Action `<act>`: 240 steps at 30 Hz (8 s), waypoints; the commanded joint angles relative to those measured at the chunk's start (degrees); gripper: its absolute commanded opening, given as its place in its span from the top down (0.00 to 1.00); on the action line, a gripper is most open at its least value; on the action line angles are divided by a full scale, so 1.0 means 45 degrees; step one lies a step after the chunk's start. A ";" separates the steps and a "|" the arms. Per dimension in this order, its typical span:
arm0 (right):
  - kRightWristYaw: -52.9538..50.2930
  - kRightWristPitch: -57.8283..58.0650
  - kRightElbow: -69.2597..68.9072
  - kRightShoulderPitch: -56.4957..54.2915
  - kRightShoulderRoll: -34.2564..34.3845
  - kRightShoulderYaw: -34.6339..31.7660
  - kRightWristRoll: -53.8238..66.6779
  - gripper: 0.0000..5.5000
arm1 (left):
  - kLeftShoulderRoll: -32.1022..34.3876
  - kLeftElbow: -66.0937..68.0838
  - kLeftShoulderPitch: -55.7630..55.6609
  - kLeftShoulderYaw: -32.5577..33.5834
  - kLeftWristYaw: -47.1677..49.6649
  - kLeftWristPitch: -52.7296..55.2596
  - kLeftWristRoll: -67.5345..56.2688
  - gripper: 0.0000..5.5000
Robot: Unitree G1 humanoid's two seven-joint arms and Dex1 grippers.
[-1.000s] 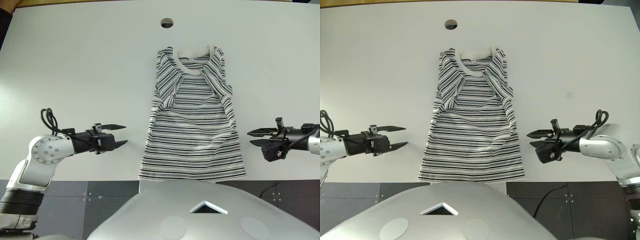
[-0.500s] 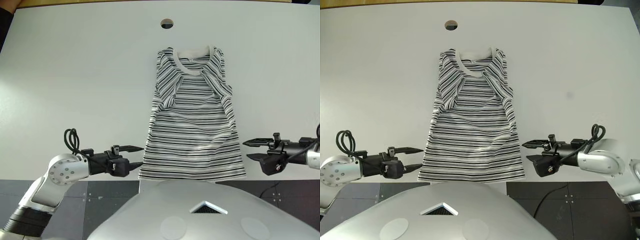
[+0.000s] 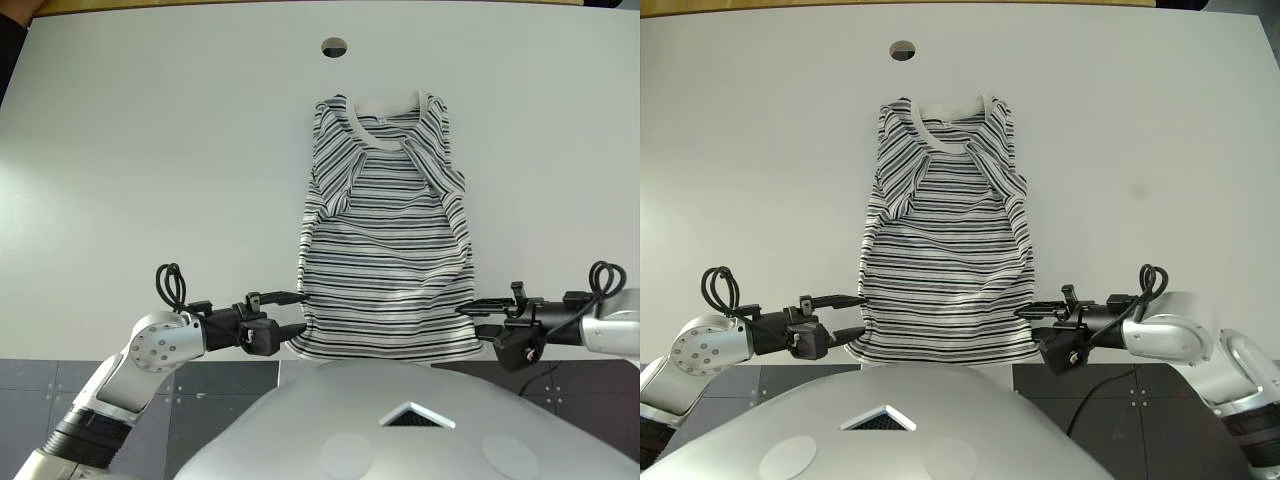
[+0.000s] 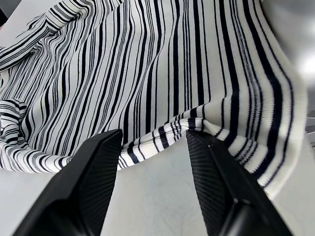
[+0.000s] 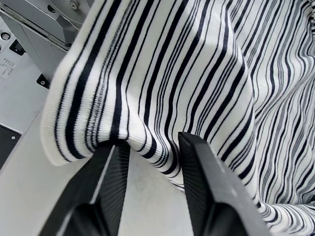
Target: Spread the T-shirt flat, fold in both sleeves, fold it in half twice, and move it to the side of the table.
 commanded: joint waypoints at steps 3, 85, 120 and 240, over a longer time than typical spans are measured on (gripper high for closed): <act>0.0207 0.0393 0.0214 -0.0031 0.0050 0.0384 0.0003 0.90 | 0.0454 0.0671 0.0107 -0.0293 -0.0365 0.0342 0.0596 0.73; -0.3785 1.3250 0.9522 -1.1444 0.9464 -0.3225 0.7359 0.82 | -0.7033 0.5824 -0.9404 0.5299 0.5756 1.2027 -0.6368 0.86; -0.1571 0.6491 1.2220 -1.1824 0.8364 0.3504 -0.1114 0.98 | -0.3129 -0.0594 -0.4166 -0.2346 0.1981 1.0810 0.1358 0.98; -0.7160 -0.4870 0.1725 -0.4602 0.2722 0.2850 -0.9205 0.78 | 0.0576 0.1741 -0.3221 -0.0601 0.1856 -0.2774 0.4095 0.77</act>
